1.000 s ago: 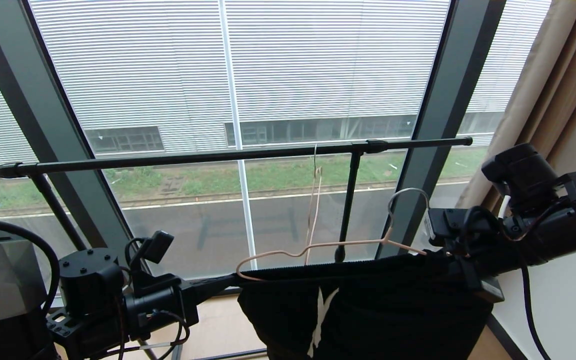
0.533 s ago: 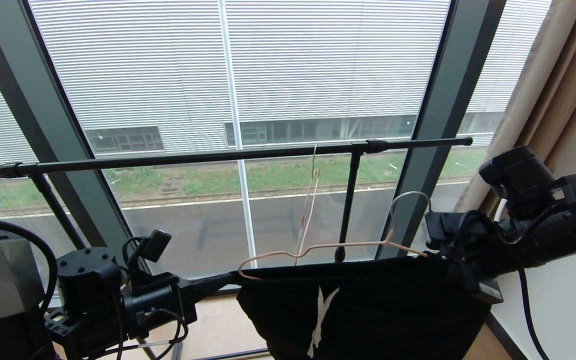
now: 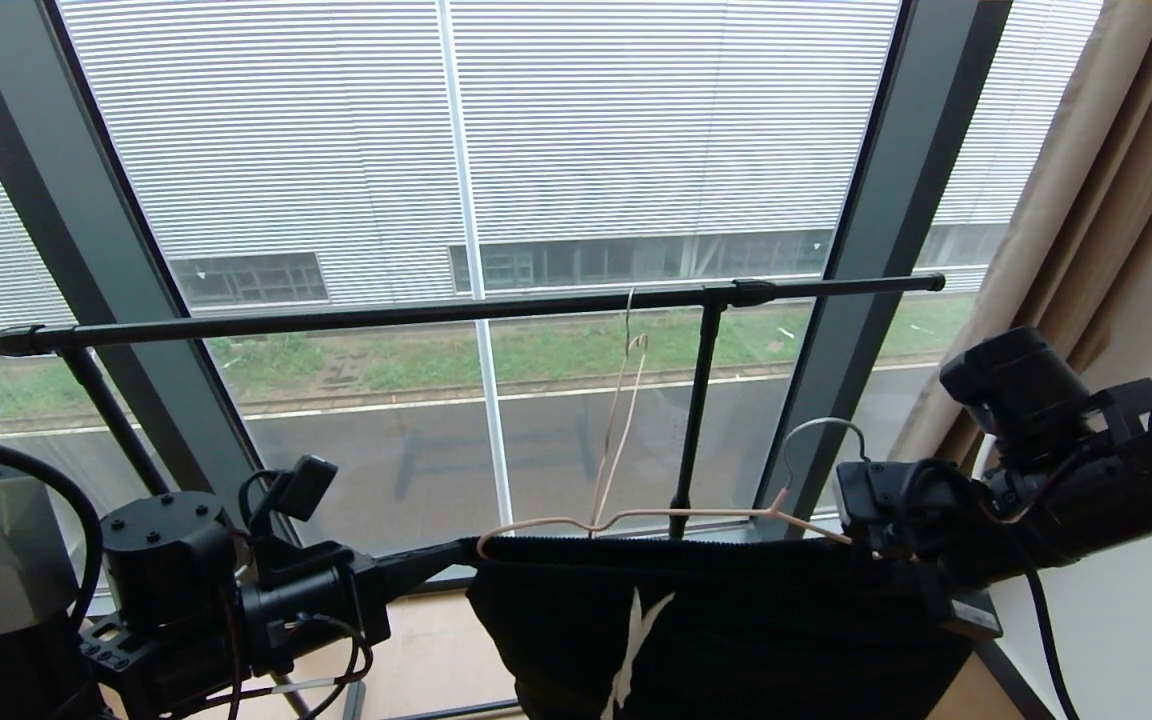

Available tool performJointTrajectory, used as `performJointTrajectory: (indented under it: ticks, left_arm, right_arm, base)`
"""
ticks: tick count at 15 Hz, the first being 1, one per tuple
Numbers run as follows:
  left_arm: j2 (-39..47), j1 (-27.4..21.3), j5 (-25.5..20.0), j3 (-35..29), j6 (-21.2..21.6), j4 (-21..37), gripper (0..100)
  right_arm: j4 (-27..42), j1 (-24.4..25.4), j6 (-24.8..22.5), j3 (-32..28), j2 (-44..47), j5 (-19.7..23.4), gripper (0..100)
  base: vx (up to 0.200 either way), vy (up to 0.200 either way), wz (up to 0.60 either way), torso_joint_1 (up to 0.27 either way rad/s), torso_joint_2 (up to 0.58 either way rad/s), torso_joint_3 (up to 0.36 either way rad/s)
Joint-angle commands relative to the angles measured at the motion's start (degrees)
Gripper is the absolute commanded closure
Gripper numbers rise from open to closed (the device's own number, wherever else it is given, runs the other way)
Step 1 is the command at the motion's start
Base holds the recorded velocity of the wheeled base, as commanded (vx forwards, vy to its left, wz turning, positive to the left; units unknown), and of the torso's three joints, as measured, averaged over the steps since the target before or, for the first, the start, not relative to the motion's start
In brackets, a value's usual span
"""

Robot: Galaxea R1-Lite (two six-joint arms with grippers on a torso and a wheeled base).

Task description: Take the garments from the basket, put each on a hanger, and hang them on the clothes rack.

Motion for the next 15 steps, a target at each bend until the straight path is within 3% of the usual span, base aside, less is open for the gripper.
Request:
performJointTrajectory:
  ticks: [1,4,15]
  left_arm:
    - [-0.1,0.0,0.0,-0.1,0.0,-0.1,100]
    - [-0.3,0.0,0.0,-0.1,0.0,-0.1,100]
    - [-1.2,1.9,0.0,-0.4,0.0,-0.1,100]
  right_arm:
    - [0.0,0.9,0.0,0.6,0.1,-0.5,100]
    - [0.0,3.3,0.1,1.5,1.2,-3.8,100]
    - [0.0,5.4,0.4,3.0,3.5,-6.4,100]
  base:
    - [0.0,0.0,0.0,0.0,0.0,0.0]
    - [0.0,0.0,0.0,0.0,0.0,0.0]
    - [0.0,0.0,0.0,0.0,0.0,0.0]
